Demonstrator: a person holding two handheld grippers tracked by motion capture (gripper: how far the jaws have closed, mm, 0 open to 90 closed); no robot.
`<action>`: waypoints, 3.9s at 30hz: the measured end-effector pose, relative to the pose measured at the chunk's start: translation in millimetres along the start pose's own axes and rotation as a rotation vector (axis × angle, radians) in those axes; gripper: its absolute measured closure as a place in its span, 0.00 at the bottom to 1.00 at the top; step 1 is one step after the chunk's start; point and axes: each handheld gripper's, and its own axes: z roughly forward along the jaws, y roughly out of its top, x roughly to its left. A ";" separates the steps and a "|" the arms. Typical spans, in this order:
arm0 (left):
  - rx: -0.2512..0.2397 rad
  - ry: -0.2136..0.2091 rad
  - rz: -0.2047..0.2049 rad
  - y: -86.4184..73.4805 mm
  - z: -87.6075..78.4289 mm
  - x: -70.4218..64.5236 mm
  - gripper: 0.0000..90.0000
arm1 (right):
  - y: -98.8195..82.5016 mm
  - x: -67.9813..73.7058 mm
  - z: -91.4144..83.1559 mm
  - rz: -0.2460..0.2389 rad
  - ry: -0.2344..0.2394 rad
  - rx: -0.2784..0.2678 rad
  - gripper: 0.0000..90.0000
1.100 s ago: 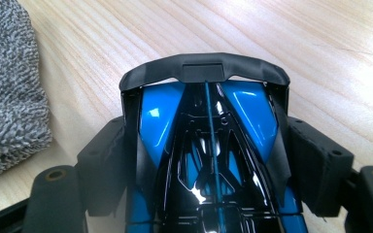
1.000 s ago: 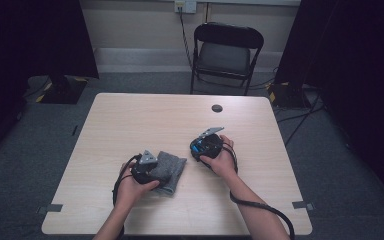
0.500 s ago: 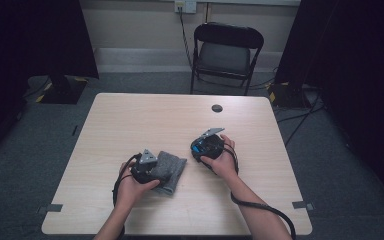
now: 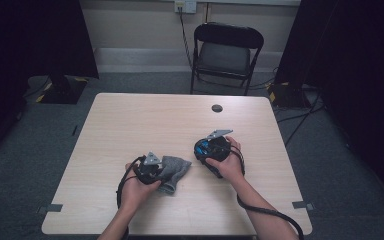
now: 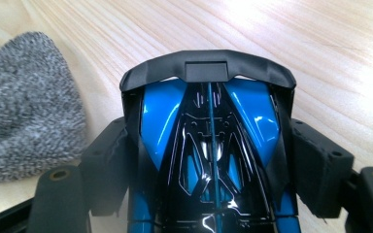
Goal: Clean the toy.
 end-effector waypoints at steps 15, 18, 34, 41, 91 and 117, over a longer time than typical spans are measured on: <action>-0.150 0.128 -0.058 65.3 -7.3 33.2 0.77 | 9.4 14.0 -29.3 -0.030 0.085 -0.058 0.28; -0.149 0.107 -0.064 75.1 0.5 32.9 0.78 | 10.8 18.4 -34.1 -0.045 0.105 -0.061 0.28; -0.128 -0.068 0.044 89.7 17.8 11.0 0.79 | 11.7 31.4 -36.0 -0.087 0.140 -0.053 0.28; -0.131 -0.111 0.062 87.3 13.9 9.4 0.79 | 10.5 26.4 -35.5 -0.076 0.116 -0.042 0.28; -0.171 -0.068 0.020 67.8 -23.7 32.5 0.79 | 11.8 -7.1 -59.6 0.014 0.042 -0.079 0.28; -0.137 -0.153 0.103 92.7 1.4 6.9 0.79 | 12.2 10.8 -53.2 -0.048 0.074 -0.061 0.28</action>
